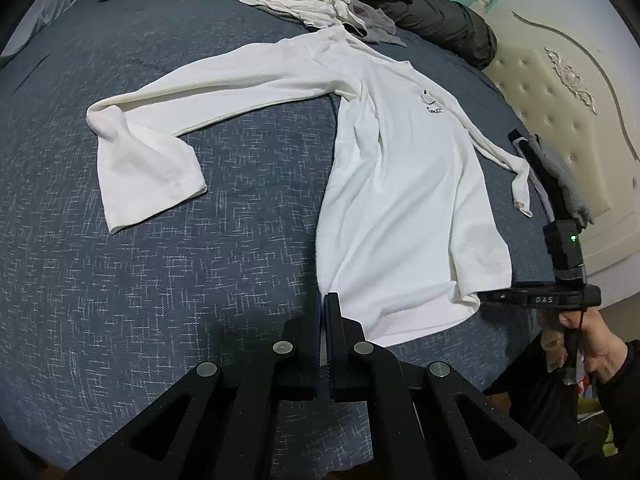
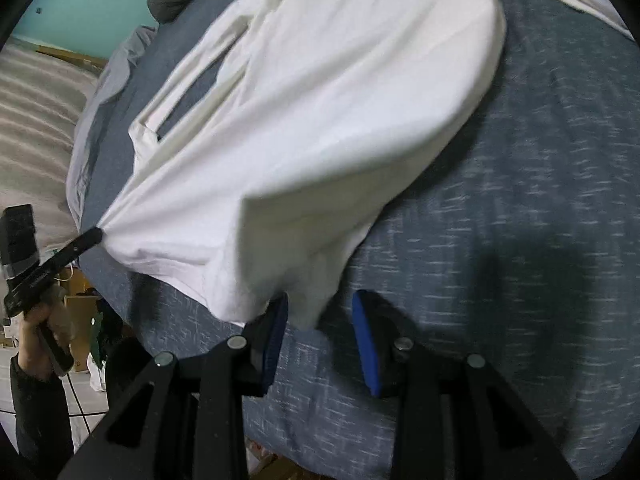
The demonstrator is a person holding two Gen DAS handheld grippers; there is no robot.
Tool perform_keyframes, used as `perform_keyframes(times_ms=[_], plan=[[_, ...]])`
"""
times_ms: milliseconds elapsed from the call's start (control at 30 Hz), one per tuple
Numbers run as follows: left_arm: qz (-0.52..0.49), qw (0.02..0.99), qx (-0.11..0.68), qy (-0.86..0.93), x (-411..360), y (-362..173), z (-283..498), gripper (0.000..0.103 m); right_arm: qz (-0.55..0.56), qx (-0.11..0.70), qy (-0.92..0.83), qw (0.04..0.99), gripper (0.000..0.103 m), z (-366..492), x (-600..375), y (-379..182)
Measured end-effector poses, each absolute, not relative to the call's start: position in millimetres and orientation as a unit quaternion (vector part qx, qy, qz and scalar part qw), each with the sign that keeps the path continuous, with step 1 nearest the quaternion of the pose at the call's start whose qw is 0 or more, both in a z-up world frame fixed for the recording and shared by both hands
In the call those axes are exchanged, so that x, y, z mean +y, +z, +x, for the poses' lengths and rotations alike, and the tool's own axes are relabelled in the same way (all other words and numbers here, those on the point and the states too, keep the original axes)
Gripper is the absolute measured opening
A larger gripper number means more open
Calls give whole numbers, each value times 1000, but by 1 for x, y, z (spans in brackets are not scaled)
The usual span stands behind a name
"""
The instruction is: Fold clothes
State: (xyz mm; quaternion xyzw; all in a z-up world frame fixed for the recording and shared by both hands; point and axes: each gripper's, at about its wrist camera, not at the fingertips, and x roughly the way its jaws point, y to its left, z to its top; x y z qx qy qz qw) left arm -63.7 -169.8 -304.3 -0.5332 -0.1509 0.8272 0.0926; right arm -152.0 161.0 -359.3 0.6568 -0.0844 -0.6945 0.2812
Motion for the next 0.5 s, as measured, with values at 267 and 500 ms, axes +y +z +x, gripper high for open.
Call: perform_keyframes(times_ms=[267, 500], plan=[[-533, 91, -155, 827, -171, -306, -64, 2, 644, -90, -708, 275, 4, -150, 175, -356], [-534, 91, -150, 827, -171, -305, -62, 2, 618, -71, -734, 271, 4, -151, 208, -322]])
